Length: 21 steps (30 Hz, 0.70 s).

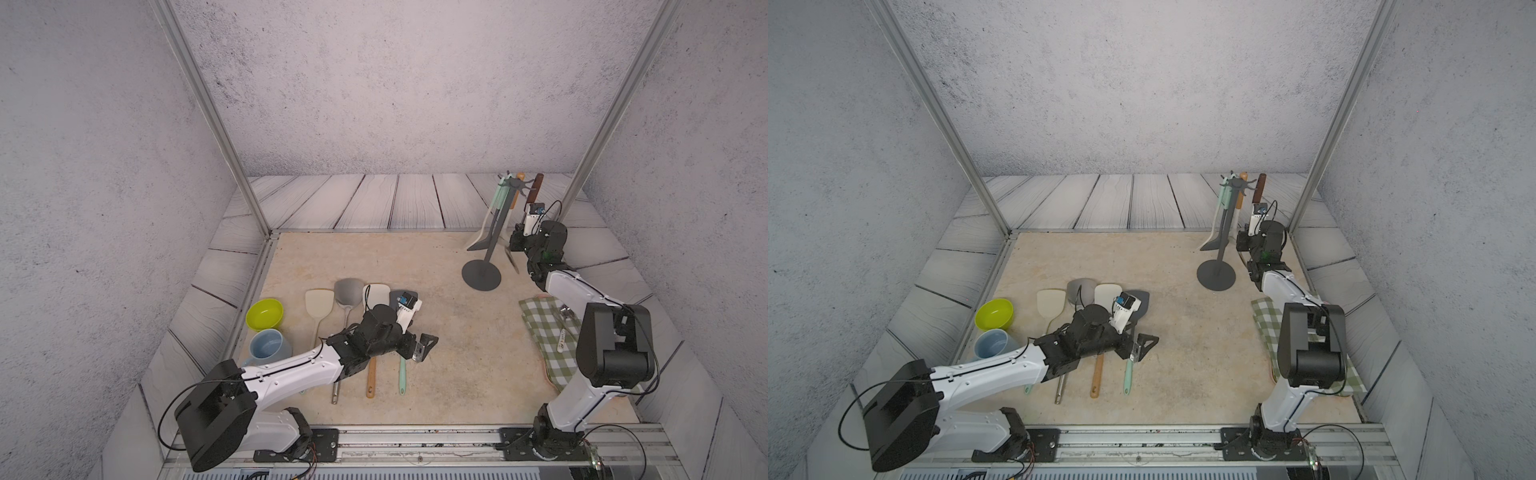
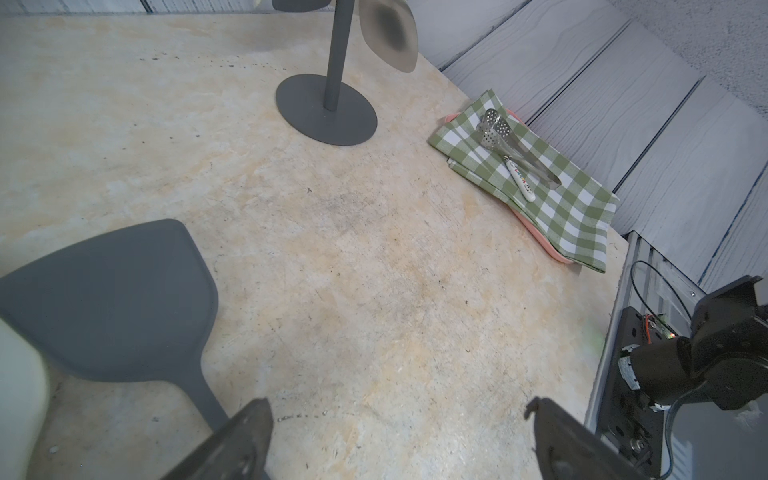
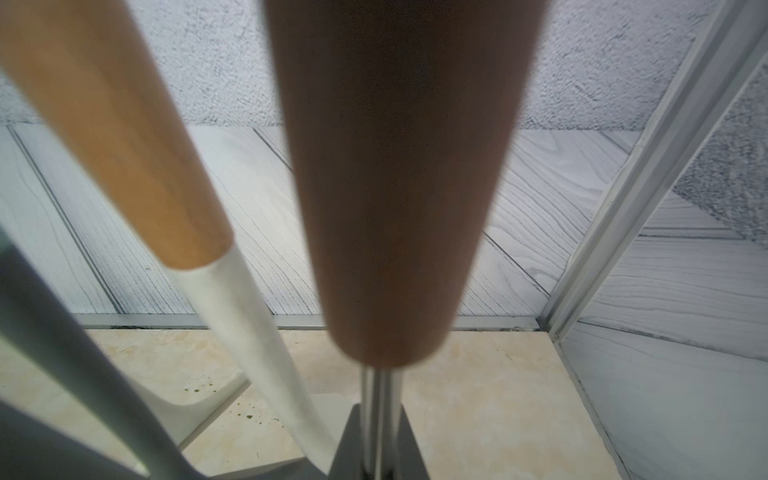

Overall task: Take the spatula off the kitchen utensil rack
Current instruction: Take off the spatula from the rack, then place the spatula at the center of the board.

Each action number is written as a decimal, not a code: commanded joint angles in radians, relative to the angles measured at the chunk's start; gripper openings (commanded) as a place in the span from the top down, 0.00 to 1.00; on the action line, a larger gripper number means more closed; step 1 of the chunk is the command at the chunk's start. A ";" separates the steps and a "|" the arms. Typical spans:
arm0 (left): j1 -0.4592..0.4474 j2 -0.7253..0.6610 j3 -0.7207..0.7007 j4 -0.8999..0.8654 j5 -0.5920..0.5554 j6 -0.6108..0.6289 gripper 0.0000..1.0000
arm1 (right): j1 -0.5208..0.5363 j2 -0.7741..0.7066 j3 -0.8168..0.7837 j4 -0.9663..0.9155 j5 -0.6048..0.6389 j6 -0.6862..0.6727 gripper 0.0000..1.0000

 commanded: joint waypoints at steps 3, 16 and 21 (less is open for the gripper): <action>-0.005 0.004 0.022 0.011 0.004 0.007 0.00 | -0.001 -0.114 0.002 -0.041 0.204 0.015 1.00; -0.005 -0.047 0.024 -0.029 -0.031 0.004 0.01 | -0.001 -0.473 -0.218 -0.223 0.212 0.111 1.00; -0.007 -0.097 0.021 -0.050 -0.041 0.003 0.01 | 0.000 -0.585 -0.274 -0.318 0.017 0.170 1.00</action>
